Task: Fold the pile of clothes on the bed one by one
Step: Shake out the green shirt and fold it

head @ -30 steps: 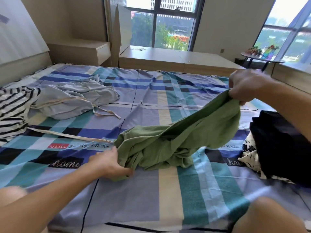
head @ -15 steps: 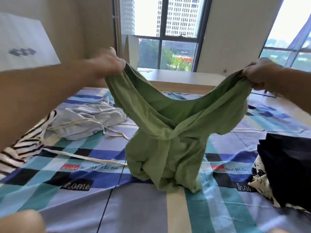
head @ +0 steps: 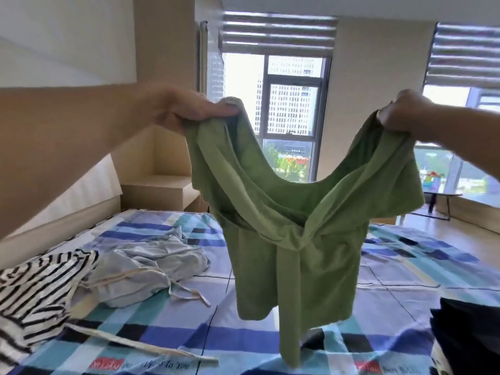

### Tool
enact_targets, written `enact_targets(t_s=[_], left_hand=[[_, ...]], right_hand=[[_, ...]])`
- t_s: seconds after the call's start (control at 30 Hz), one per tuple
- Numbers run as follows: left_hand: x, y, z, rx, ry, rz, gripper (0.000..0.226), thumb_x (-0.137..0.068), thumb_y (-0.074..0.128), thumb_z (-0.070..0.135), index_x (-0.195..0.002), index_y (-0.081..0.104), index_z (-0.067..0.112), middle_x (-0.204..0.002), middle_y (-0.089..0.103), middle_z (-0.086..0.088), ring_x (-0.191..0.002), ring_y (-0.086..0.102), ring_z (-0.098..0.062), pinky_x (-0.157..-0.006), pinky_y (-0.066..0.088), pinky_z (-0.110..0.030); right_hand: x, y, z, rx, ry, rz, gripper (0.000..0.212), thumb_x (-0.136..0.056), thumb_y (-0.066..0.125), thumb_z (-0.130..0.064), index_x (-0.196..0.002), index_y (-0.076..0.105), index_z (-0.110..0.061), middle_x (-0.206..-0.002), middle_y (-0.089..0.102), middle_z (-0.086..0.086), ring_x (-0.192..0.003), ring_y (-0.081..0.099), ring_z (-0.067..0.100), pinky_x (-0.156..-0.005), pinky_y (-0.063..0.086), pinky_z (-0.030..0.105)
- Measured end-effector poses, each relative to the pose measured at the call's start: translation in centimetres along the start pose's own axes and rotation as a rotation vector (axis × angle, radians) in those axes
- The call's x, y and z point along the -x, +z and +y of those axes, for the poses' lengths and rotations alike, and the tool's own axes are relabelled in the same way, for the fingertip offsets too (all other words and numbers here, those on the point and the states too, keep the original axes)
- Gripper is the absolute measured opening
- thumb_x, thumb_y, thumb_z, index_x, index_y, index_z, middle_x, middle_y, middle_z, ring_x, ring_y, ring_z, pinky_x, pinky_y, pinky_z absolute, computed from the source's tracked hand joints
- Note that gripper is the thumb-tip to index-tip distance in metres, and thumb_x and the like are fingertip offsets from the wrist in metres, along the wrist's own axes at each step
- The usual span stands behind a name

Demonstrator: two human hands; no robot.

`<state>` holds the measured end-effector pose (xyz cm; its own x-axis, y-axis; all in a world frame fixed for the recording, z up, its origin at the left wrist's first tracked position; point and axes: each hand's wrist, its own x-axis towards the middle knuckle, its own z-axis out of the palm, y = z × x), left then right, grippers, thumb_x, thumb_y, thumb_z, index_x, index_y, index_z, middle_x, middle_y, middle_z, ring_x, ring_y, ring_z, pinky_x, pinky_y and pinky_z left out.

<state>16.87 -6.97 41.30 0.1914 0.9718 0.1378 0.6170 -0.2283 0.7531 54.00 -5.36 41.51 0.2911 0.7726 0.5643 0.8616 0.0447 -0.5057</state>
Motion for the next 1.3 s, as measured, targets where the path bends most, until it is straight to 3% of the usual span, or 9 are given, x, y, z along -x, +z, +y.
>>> enact_targets(t_s=[0.1, 0.3, 0.4, 0.5, 0.7, 0.87, 1.03, 1.17, 1.3], left_hand=[[1.2, -1.3, -0.9, -0.116, -0.091, -0.153, 0.129, -0.019, 0.091, 0.072, -0.129, 0.059, 0.01, -0.129, 0.066, -0.013, -0.122, 0.061, -0.031, -0.105, 0.05, -0.045], [3.0, -1.9, -0.9, -0.223, -0.114, -0.353, 0.119, -0.034, 0.098, 0.056, -0.131, 0.056, 0.003, -0.104, 0.061, -0.007, -0.089, 0.055, -0.018, -0.072, 0.057, -0.026], [2.8, 0.3, 0.5, -0.186, 0.018, -0.304, 0.079, -0.067, 0.088, 0.046, -0.127, 0.061, 0.003, -0.112, 0.066, -0.007, -0.1, 0.062, -0.02, -0.093, 0.055, -0.038], [2.1, 3.1, 2.5, -0.085, 0.126, -0.137, 0.019, -0.092, 0.069, 0.024, -0.108, 0.068, 0.013, -0.093, 0.072, 0.002, -0.083, 0.069, -0.012, -0.071, 0.059, -0.026], [1.5, 4.7, 3.5, 0.072, 0.23, -0.026, 0.008, -0.094, 0.067, 0.019, -0.103, 0.066, 0.017, -0.101, 0.064, -0.002, -0.086, 0.063, -0.013, -0.063, 0.056, -0.021], [2.7, 2.5, 1.5, 0.057, 0.345, -0.016, 0.011, -0.093, 0.066, 0.031, -0.094, 0.07, 0.021, -0.092, 0.068, 0.006, -0.078, 0.068, -0.008, -0.067, 0.056, -0.02], [3.3, 1.1, -0.7, -0.623, 0.262, -0.116, 0.074, -0.056, 0.06, 0.09, -0.094, 0.075, 0.028, -0.095, 0.074, 0.002, -0.09, 0.072, -0.02, -0.076, 0.057, -0.032], [2.7, 4.0, -0.3, -0.6, 0.32, -0.013, 0.081, -0.06, 0.064, 0.084, -0.117, 0.062, 0.026, -0.113, 0.066, 0.009, -0.099, 0.064, -0.008, -0.075, 0.052, -0.025], [1.4, 6.9, -1.0, -0.362, 0.385, 0.007, 0.026, -0.095, 0.067, 0.027, -0.115, 0.068, 0.011, -0.107, 0.071, -0.003, -0.097, 0.067, -0.018, -0.08, 0.055, -0.031]], right_hand=[[-0.2, -0.3, 2.1, 0.127, -0.025, -0.055, 0.023, -0.095, 0.06, -0.017, -0.089, 0.056, 0.005, -0.085, 0.054, 0.02, -0.067, 0.047, 0.027, -0.051, 0.033, 0.029], [0.5, 0.3, 3.7, 0.079, 0.178, -0.473, 0.036, -0.076, 0.074, -0.005, -0.106, 0.066, 0.014, -0.088, 0.066, 0.026, -0.07, 0.063, 0.035, -0.054, 0.055, 0.035], [3.9, 0.7, -0.1, -0.17, 0.097, -0.746, 0.066, -0.057, 0.086, -0.014, -0.116, 0.062, 0.004, -0.101, 0.066, 0.023, -0.082, 0.064, 0.034, -0.073, 0.061, 0.042], [7.3, 2.7, -4.3, -0.393, -0.072, -0.808, 0.078, -0.056, 0.091, -0.048, -0.117, 0.064, -0.007, -0.096, 0.071, 0.015, -0.081, 0.068, 0.027, -0.079, 0.061, 0.039], [11.6, 6.3, -7.2, -0.455, -0.079, -1.08, 0.068, -0.076, 0.066, -0.06, -0.121, 0.068, -0.009, -0.115, 0.074, 0.009, -0.108, 0.071, 0.026, -0.102, 0.052, 0.043], [11.2, 7.0, -5.9, -0.569, -0.117, -0.921, 0.035, -0.078, 0.075, -0.032, -0.097, 0.074, -0.003, -0.103, 0.076, 0.016, -0.087, 0.073, 0.026, -0.084, 0.061, 0.038], [8.9, 5.9, -5.7, -0.712, -0.163, -0.711, 0.019, -0.084, 0.076, -0.028, -0.082, 0.073, -0.009, -0.082, 0.075, 0.007, -0.067, 0.072, 0.017, -0.062, 0.058, 0.027], [8.6, 6.6, -7.5, -0.701, -0.235, -0.684, 0.019, -0.083, 0.079, -0.029, -0.081, 0.074, -0.011, -0.085, 0.074, 0.007, -0.076, 0.07, 0.02, -0.075, 0.058, 0.033], [8.5, 7.2, -7.9, -0.691, -0.246, -0.651, 0.022, -0.082, 0.08, -0.033, -0.082, 0.076, -0.011, -0.086, 0.073, 0.008, -0.077, 0.069, 0.02, -0.072, 0.056, 0.032]])
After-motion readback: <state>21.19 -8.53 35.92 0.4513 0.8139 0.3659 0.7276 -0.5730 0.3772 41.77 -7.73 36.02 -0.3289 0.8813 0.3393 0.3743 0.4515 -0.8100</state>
